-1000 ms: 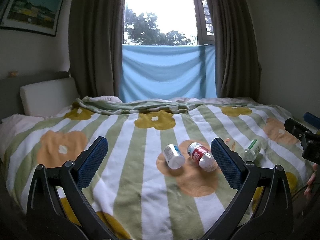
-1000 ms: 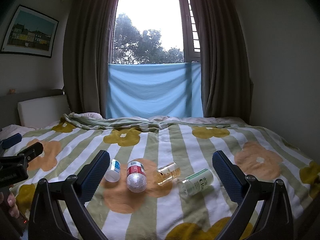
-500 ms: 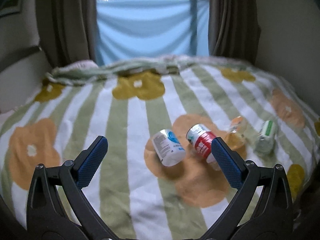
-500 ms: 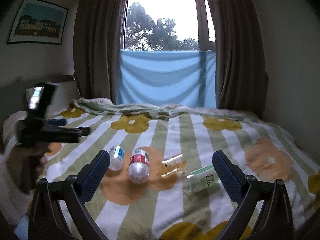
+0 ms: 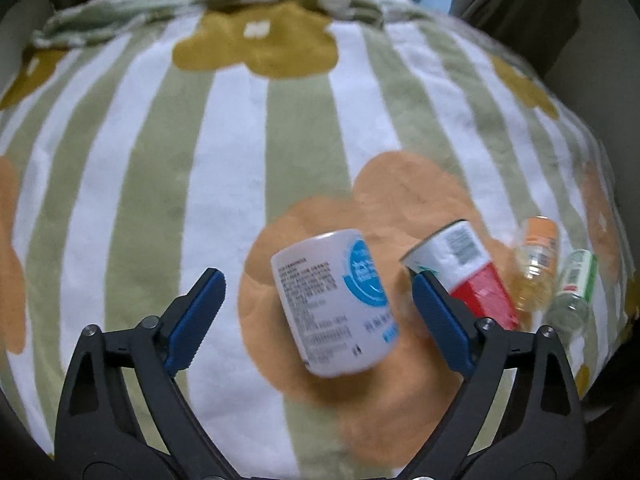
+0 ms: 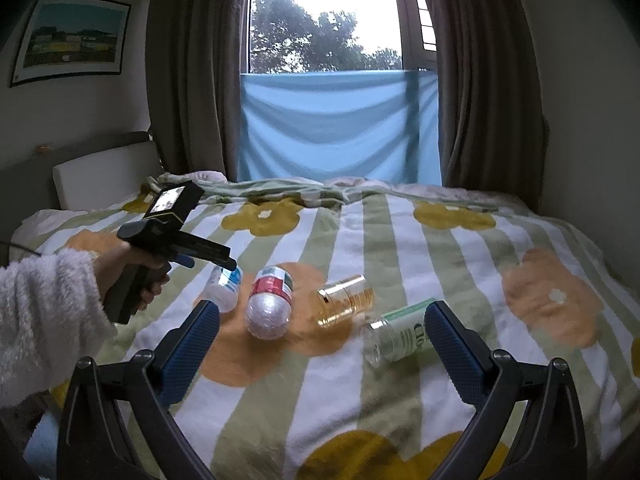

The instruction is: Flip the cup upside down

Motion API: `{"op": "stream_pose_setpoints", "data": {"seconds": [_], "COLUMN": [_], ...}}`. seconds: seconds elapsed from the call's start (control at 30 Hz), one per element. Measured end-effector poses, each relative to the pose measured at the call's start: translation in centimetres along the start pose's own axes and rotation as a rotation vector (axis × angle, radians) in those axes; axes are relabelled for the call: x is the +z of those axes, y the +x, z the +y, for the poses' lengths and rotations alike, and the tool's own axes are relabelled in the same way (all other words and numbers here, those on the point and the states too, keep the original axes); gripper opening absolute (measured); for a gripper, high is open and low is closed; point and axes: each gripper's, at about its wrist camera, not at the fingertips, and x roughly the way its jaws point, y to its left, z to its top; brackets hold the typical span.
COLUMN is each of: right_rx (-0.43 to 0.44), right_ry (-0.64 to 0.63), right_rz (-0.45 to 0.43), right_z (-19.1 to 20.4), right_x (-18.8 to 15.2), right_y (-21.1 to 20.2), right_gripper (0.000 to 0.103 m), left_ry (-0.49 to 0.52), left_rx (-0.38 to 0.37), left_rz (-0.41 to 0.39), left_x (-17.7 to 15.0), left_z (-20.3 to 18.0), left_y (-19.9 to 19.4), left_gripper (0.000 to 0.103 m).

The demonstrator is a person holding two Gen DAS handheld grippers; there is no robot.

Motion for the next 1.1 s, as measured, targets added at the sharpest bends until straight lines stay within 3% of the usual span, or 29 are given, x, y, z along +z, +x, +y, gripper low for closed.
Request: {"op": "stream_pose_setpoints", "data": {"seconds": [0.2,0.27,0.6,0.83,1.1], "right_rx": [-0.001,0.002,0.013,0.028,0.027], "right_ry": [0.008,0.011,0.038,0.043,0.033], "right_rz": [0.025,0.032,0.021,-0.023,-0.036], "right_z": [-0.7,-0.8,-0.9,-0.5,0.1], "right_x": [-0.7,-0.9,-1.2,-0.8,-0.9], "right_y": [1.2,1.5,1.2,0.1,-1.5], "right_gripper": [0.102,0.102,0.102,0.102,0.102], "left_ry": [-0.05,-0.062,-0.006,0.109,0.414], "left_rx": [-0.069,-0.113,-0.13,-0.193,-0.188], "left_rz": [0.138,0.169,0.21,0.262,0.397], "left_x": [0.1,-0.1,0.0,-1.8,-10.0], "left_z": [0.4,0.2,-0.8,-3.3,-9.5], "left_y": [3.2,3.7,2.3,-1.3,-2.9], "left_gripper": [0.077,0.064,0.061,0.061,0.061]}}
